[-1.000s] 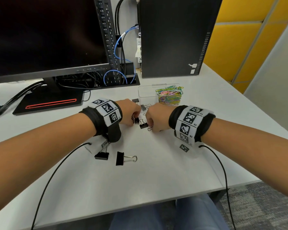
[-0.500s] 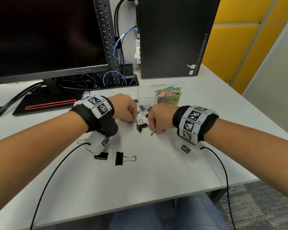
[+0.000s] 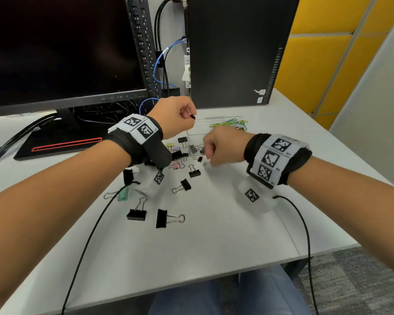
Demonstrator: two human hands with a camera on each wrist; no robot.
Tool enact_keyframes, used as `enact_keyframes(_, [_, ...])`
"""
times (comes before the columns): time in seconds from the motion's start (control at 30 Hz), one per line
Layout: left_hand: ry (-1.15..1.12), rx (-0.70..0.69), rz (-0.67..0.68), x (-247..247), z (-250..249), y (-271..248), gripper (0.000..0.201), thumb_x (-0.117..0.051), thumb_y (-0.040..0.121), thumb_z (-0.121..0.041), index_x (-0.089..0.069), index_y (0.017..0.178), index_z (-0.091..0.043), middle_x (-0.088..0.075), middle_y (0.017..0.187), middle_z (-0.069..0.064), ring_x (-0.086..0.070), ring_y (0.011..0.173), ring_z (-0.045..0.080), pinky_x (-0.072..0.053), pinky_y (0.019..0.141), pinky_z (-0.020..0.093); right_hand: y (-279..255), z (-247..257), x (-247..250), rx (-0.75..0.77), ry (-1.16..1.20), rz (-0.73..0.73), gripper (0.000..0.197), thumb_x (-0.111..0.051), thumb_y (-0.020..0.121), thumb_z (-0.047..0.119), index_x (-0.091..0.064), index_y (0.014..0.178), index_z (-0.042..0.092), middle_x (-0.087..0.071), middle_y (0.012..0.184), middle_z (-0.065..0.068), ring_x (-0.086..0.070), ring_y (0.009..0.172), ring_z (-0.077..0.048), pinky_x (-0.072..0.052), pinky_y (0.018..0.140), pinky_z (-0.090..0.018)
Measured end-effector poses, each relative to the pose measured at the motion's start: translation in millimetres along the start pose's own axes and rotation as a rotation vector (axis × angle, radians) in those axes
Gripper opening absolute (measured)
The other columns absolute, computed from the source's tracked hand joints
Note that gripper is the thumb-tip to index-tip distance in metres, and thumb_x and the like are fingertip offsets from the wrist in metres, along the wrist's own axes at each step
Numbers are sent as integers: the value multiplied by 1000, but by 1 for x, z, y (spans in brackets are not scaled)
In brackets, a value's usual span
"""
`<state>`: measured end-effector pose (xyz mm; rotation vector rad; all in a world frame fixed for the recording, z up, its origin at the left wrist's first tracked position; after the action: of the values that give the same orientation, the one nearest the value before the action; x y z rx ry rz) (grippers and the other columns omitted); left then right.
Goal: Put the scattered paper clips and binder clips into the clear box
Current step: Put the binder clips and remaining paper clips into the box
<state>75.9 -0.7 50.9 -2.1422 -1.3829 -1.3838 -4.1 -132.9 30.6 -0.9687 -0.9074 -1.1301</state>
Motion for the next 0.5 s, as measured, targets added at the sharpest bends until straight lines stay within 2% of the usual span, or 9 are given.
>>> enact_keyframes(0.17, [142, -43, 81, -13, 0, 5, 17, -62, 83, -12, -65, 98, -16, -65, 88, -2, -58, 80, 13, -49, 81, 24, 5, -1, 43, -31, 76, -188, 22, -66, 76, 6, -56, 64, 22, -63, 78, 4, -59, 73, -12, -45, 57, -18])
enact_keyframes(0.23, [218, -65, 144, -14, -1, 6, 19, -59, 86, -13, -67, 103, -15, -69, 97, 2, -59, 85, 12, -44, 82, 20, 10, -1, 53, -44, 94, -279, 15, -64, 77, 5, -60, 69, 18, -68, 89, -2, -63, 84, -18, -52, 66, -24])
enact_keyframes(0.3, [276, -67, 194, -14, -1, 5, 23, -55, 89, -15, -68, 108, -15, -69, 106, 2, -62, 95, 14, -42, 84, 19, 17, 0, 57, -57, 118, -350, 9, -62, 79, 5, -67, 83, 11, -69, 98, -6, -63, 91, -20, -55, 76, -29])
enact_keyframes(0.4, [320, -64, 224, -12, 0, 1, 25, -53, 91, -21, -69, 110, -19, -66, 115, -1, -60, 104, 16, -42, 86, 23, 29, 4, 54, -78, 159, -408, 14, -60, 81, 6, -68, 93, 6, -68, 102, -8, -64, 95, -22, -55, 84, -32])
enact_keyframes(0.5, [337, -71, 232, -6, 0, -5, 24, -55, 91, -25, -70, 108, -18, -64, 113, -1, -59, 99, 15, -41, 82, 22, 39, 6, 46, -94, 157, -384, 12, -59, 83, 6, -69, 90, 7, -70, 101, -8, -65, 96, -22, -56, 87, -34])
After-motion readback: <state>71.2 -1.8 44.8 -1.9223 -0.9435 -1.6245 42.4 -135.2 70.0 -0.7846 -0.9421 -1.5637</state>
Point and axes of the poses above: each hand's wrist, its own y-axis towards the middle knuckle, its own x-axis out of the back of the hand, z = x × y, the point moved 2 cm from there along y, towards the middle knuckle
